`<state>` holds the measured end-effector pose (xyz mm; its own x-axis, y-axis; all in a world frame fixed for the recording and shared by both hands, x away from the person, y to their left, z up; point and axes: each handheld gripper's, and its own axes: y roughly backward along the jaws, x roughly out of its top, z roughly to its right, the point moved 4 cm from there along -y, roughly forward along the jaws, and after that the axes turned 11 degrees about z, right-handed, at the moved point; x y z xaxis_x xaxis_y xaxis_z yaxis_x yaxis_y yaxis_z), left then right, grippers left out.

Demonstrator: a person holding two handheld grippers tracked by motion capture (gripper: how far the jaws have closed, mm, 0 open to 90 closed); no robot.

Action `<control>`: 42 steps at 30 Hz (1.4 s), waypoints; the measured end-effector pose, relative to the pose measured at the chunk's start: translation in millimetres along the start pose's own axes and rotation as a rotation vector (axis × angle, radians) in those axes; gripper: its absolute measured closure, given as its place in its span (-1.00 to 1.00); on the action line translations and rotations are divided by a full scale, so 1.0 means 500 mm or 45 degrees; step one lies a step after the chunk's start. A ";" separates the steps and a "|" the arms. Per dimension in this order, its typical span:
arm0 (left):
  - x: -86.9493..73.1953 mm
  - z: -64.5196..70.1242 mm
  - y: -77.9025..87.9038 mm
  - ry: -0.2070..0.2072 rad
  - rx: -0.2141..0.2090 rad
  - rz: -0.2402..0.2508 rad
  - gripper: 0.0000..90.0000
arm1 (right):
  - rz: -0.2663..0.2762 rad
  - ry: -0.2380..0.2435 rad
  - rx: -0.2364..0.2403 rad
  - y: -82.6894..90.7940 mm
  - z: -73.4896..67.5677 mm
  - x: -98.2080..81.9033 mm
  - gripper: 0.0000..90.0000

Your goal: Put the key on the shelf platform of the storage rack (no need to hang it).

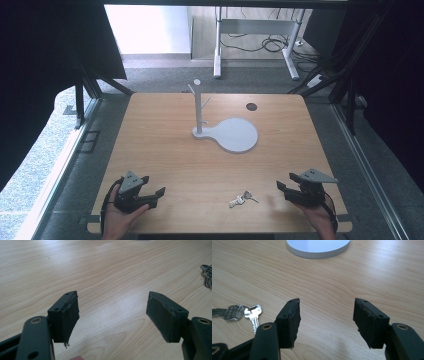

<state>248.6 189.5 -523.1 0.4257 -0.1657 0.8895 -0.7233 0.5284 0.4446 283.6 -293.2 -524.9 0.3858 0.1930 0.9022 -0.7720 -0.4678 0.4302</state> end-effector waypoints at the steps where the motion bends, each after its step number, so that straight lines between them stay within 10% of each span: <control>1: 0.001 0.002 0.000 -0.001 -0.004 0.000 -0.42 | -0.004 -0.006 0.010 -0.002 -0.003 0.001 -0.09; 19: 0.001 0.001 0.002 0.006 -0.020 -0.004 -0.42 | -0.094 0.031 0.154 -0.001 -0.011 0.066 0.11; 42: -0.001 -0.003 0.003 0.012 -0.038 -0.017 -0.41 | -0.400 0.380 0.474 -0.058 -0.115 0.114 0.30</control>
<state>248.2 191.3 -523.1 0.4401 -0.1651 0.8826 -0.7013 0.5507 0.4527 299.0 -218.8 -484.1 0.3670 0.5821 0.7256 -0.3925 -0.6103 0.6881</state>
